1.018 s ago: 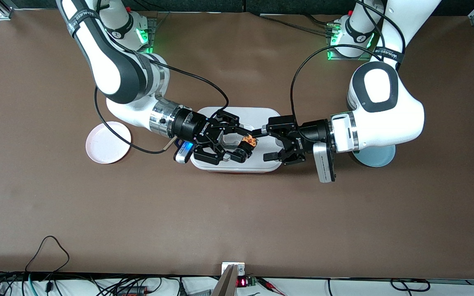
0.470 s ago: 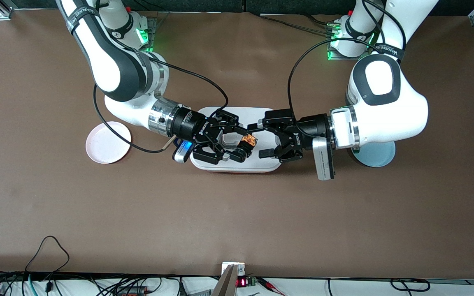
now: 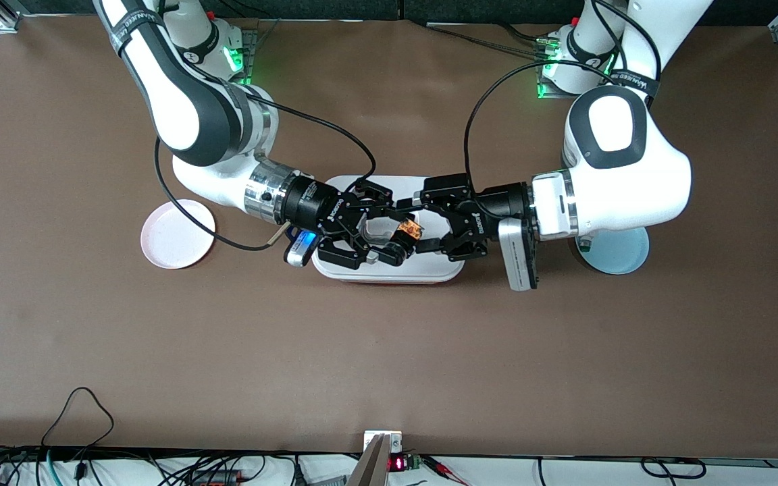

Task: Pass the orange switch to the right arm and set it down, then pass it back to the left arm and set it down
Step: 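Close the left gripper on the orange switch beside the right gripper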

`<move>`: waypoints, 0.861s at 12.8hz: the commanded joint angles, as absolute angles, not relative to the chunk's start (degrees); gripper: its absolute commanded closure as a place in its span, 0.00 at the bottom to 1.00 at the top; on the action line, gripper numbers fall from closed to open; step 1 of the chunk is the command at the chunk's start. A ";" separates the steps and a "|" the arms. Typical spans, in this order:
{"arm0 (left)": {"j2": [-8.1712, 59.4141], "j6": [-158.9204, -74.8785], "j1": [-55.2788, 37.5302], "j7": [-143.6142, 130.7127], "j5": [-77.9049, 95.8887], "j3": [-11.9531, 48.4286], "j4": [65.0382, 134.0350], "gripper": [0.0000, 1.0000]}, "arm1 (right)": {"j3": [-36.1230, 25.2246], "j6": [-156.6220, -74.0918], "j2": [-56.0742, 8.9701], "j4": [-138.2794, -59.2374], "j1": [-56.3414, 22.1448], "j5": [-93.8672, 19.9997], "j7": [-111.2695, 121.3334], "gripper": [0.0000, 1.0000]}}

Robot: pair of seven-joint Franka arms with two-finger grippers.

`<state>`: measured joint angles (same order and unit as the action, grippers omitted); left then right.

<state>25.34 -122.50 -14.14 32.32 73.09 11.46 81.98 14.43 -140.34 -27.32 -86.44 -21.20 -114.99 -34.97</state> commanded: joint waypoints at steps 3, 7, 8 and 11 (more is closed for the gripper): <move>25.93 -123.84 -14.94 31.11 71.54 11.51 80.42 0.19 | 14.24 -141.33 -26.10 -87.10 -21.62 -113.91 -36.39 0.76; 26.02 -123.84 -15.03 31.03 71.37 11.51 80.33 0.27 | 14.24 -141.94 -26.10 -87.10 -21.71 -113.91 -36.39 0.76; 26.10 -123.84 -15.12 31.11 71.28 11.43 80.33 0.28 | 14.24 -142.03 -26.10 -87.10 -21.71 -113.91 -36.39 0.76; 26.37 -123.75 -15.03 31.20 69.44 11.34 79.89 0.27 | 14.33 -142.73 -26.02 -87.10 -21.71 -113.99 -36.39 0.76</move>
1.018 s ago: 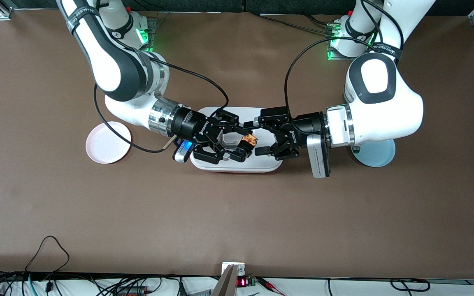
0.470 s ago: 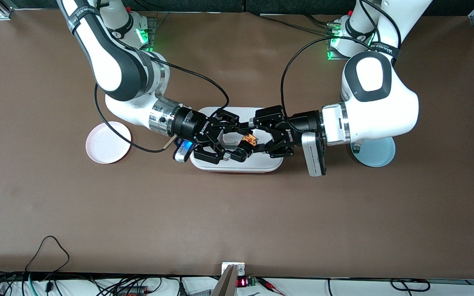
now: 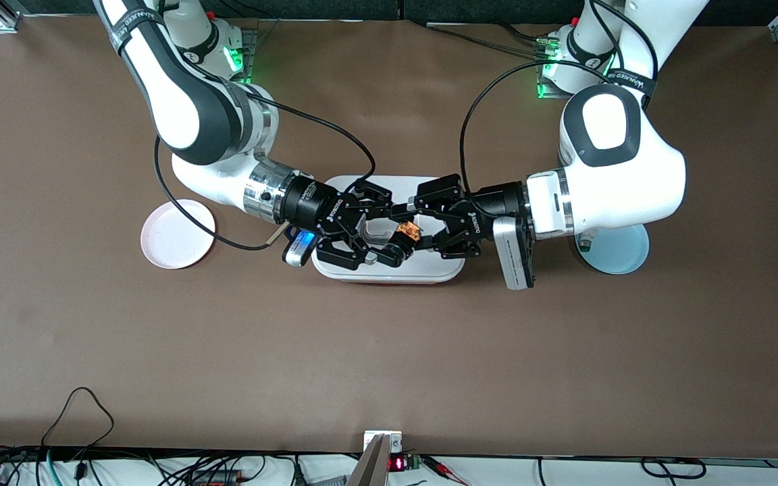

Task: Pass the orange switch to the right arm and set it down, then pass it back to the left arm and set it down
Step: 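Close the left gripper on the orange switch beside the right gripper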

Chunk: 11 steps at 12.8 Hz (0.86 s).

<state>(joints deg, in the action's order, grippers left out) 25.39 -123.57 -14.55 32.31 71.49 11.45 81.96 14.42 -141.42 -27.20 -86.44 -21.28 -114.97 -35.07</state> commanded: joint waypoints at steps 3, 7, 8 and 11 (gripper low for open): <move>26.89 -123.66 -15.03 31.64 66.55 11.25 77.88 0.26 | 14.41 -143.17 -26.02 -87.19 -21.71 -113.99 -36.47 0.76; 27.51 -123.57 -15.12 31.64 66.09 11.16 75.86 0.26 | 14.41 -143.26 -26.02 -87.19 -21.80 -113.99 -37.00 0.76; 28.73 -123.49 -15.12 31.64 66.01 11.16 74.20 0.26 | 14.41 -143.26 -26.02 -87.19 -21.80 -113.99 -37.09 0.76; 31.28 -123.40 -15.12 31.29 66.01 10.99 71.02 0.26 | 14.50 -143.00 -25.49 -87.27 -21.62 -113.91 -37.09 0.76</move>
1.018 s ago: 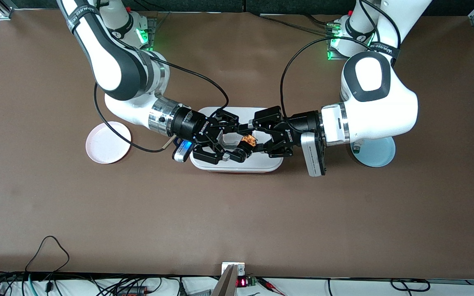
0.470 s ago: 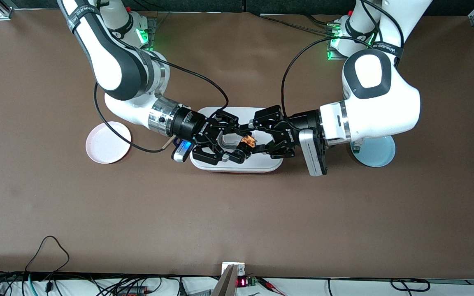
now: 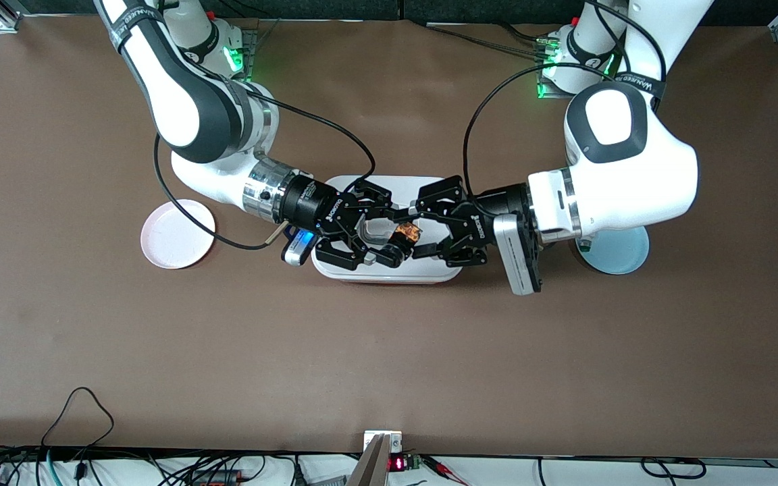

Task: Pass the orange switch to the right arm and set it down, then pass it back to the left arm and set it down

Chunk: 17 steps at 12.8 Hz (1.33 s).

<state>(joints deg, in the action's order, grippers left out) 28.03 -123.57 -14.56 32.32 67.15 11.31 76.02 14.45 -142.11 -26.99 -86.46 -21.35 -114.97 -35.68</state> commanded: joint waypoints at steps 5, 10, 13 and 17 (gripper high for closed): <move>31.38 -123.13 -15.12 31.55 62.40 11.25 71.10 0.26 | 14.50 -142.65 -24.43 -87.71 -21.27 -113.99 -37.00 0.76; 31.03 -123.05 -15.12 31.20 62.40 11.34 71.10 0.36 | 14.59 -142.65 -24.26 -87.71 -21.27 -114.35 -37.79 0.76; 30.94 -123.05 -15.12 31.29 62.40 11.34 71.10 0.55 | 14.59 -142.73 -24.17 -87.80 -21.36 -114.35 -38.41 0.76; 30.94 -123.05 -15.03 31.46 62.40 11.34 71.19 0.86 | 14.59 -142.73 -24.08 -87.80 -21.27 -114.35 -38.50 0.76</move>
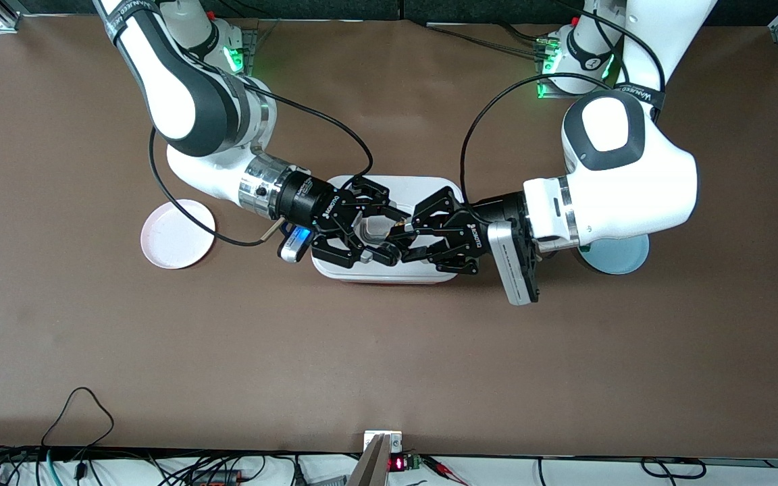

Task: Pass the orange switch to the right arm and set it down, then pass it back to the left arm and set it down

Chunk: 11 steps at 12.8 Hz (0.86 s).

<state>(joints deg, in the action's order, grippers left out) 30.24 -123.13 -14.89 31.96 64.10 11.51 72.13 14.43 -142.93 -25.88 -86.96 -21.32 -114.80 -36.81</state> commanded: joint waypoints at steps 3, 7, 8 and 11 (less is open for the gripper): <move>30.94 -123.05 -15.03 31.38 62.40 11.34 71.19 0.87 | 14.59 -142.74 -24.00 -87.98 -21.27 -114.43 -38.58 0.76; 30.94 -122.44 -14.94 31.20 62.40 11.34 71.19 0.87 | 14.59 -142.82 -23.91 -88.07 -21.27 -114.43 -38.58 0.76; 30.85 -122.26 -14.94 31.20 62.40 11.34 71.19 0.87 | 14.59 -142.82 -23.82 -88.07 -21.36 -114.43 -39.11 0.76; 30.85 -122.08 -14.68 31.11 62.49 11.34 71.19 0.88 | 14.59 -142.91 -23.64 -88.07 -21.36 -114.35 -39.37 0.76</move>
<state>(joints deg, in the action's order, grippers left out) 30.24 -123.02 -14.87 31.63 64.10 11.50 72.10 14.44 -142.94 -25.85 -86.97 -21.33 -114.79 -37.27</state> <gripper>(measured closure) 0.586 0.260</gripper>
